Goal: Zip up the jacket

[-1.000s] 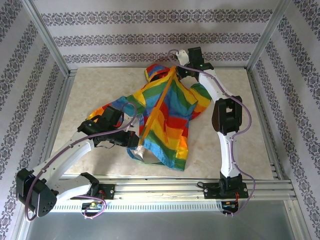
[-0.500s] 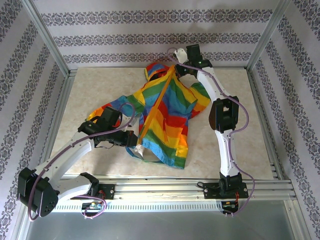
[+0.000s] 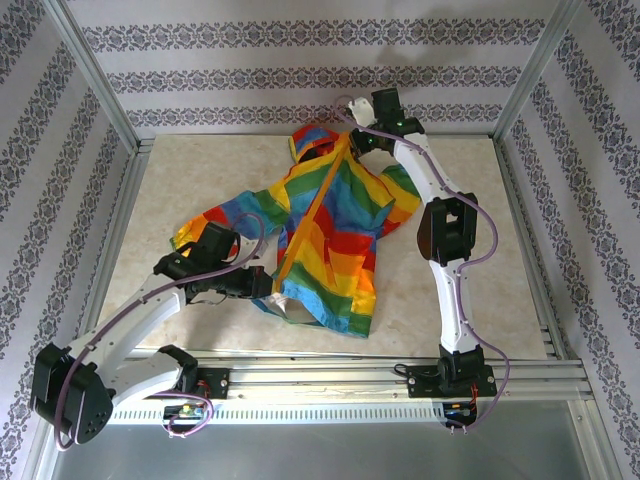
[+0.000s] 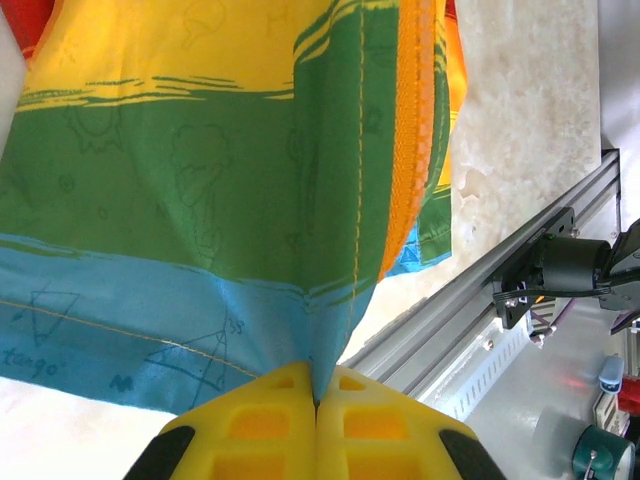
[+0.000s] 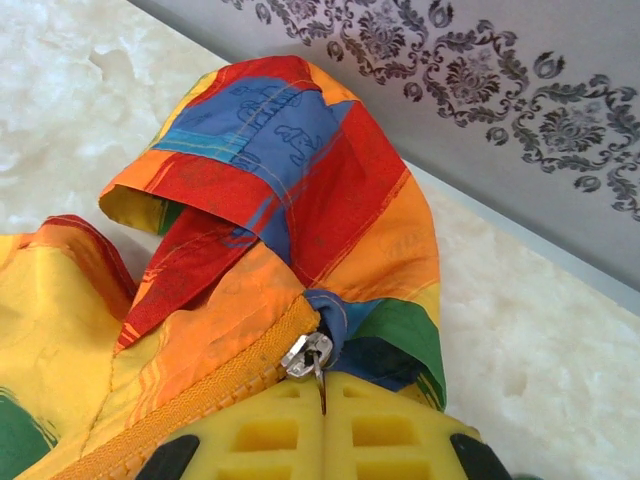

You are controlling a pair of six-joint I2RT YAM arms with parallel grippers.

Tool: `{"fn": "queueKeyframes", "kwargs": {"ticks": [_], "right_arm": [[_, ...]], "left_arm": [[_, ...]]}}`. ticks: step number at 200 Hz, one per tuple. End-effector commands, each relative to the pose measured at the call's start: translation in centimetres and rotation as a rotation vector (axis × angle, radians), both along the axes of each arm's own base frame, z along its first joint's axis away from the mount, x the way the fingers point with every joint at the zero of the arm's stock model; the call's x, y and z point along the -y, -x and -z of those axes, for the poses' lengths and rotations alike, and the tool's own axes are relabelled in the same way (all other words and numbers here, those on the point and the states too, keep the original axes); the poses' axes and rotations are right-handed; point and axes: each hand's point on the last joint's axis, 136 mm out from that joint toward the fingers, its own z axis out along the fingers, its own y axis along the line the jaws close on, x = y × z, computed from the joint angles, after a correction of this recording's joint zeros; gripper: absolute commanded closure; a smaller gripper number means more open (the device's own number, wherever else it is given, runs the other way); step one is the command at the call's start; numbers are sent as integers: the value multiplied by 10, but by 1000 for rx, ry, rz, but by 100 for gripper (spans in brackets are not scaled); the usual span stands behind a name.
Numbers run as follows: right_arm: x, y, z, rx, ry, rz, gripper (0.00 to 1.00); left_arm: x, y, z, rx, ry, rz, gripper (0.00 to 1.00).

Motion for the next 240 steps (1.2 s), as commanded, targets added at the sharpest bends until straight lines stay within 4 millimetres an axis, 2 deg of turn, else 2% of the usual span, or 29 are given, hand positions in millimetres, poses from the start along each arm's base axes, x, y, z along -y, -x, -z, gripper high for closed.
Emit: {"fn": "queueKeyframes", "kwargs": {"ticks": [1, 22, 37, 48, 65, 87, 103, 130, 167, 225, 240], "right_arm": [[24, -33, -22, 140, 38, 104, 100], [22, -31, -25, 148, 49, 109, 100], [20, -29, -32, 161, 62, 112, 82], [20, -27, -38, 173, 71, 113, 67], [18, -20, -48, 188, 78, 110, 51], [16, -7, -59, 198, 77, 105, 45], [14, 4, -66, 206, 70, 104, 43], [17, 27, -78, 220, 42, 115, 42], [23, 68, -92, 231, 0, 133, 38], [42, 149, -118, 276, -69, 159, 33], [50, 171, -118, 290, -81, 176, 31]], "left_arm": [[-8, 36, 17, -177, -9, -4, 100], [-12, 34, 22, -172, -34, -33, 100], [-20, 32, 27, -169, -78, -68, 100], [-27, 30, 28, -159, -118, -93, 83], [-36, 28, 27, -133, -167, -128, 65], [-48, 25, 21, -86, -208, -177, 53], [-58, 23, 13, -31, -233, -210, 49], [-74, 14, -9, 100, -266, -266, 46], [-92, -4, -50, 297, -303, -335, 40], [-117, -36, -126, 640, -373, -422, 29], [-120, -43, -146, 762, -383, -427, 26]]}}
